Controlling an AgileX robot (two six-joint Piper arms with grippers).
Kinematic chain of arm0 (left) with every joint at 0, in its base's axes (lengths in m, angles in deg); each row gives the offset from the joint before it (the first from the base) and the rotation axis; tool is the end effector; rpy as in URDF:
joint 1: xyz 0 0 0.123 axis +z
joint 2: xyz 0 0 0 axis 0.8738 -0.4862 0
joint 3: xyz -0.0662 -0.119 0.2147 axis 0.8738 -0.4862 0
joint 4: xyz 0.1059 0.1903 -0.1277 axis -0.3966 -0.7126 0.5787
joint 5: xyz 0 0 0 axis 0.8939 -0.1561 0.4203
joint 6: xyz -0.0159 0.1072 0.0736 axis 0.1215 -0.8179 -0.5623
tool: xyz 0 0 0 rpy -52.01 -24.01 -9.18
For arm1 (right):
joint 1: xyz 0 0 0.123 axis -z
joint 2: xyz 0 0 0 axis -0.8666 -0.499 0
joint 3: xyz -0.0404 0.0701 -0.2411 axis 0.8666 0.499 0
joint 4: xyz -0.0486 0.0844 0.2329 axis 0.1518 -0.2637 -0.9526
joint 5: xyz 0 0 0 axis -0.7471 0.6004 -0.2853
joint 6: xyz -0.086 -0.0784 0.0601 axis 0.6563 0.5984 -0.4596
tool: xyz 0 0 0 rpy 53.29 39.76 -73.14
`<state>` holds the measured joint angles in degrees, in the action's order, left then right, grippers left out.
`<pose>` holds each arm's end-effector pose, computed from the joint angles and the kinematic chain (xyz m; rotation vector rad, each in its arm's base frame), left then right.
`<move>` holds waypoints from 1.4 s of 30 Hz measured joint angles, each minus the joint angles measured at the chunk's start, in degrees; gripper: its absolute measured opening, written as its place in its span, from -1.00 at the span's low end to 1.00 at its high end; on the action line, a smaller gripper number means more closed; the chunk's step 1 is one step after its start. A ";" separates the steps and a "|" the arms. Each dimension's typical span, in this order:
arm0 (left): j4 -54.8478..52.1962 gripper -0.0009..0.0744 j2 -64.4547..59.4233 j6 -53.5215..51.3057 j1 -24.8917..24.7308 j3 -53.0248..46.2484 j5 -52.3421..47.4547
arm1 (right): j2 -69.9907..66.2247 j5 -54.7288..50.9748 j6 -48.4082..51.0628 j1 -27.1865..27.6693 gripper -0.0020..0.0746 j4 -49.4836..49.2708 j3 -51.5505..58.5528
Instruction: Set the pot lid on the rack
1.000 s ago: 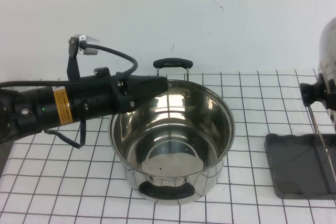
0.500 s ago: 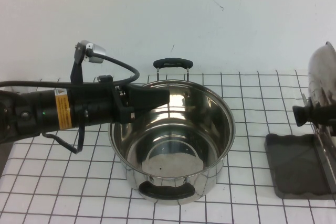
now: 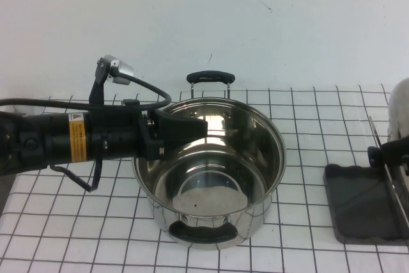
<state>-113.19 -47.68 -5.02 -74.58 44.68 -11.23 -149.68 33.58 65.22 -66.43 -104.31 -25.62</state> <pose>0.2913 -0.1935 0.2100 0.8003 1.7794 -1.4002 0.2762 0.0728 0.2337 -0.4914 2.2865 0.3497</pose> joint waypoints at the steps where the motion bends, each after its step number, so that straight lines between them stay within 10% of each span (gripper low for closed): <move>1: -0.09 -0.98 0.00 0.12 0.00 0.00 0.00 | 0.23 -0.65 -0.10 0.00 -0.33 0.30 0.00; 23: -17.51 -0.98 14.93 9.06 0.00 -0.73 -12.60 | 33.79 -7.34 -17.61 0.00 -0.35 20.94 0.00; 31: -18.74 -0.98 37.33 13.21 0.00 -15.06 -34.48 | 52.95 -0.89 -19.54 0.00 -0.88 21.65 4.01; 42: -17.94 -0.98 64.84 20.55 0.00 -38.23 -54.71 | 68.34 0.48 -16.12 0.00 -0.95 15.42 16.80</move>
<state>-131.13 17.16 15.53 -74.58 6.45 -65.94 -81.34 34.06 49.11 -66.43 -88.89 -8.82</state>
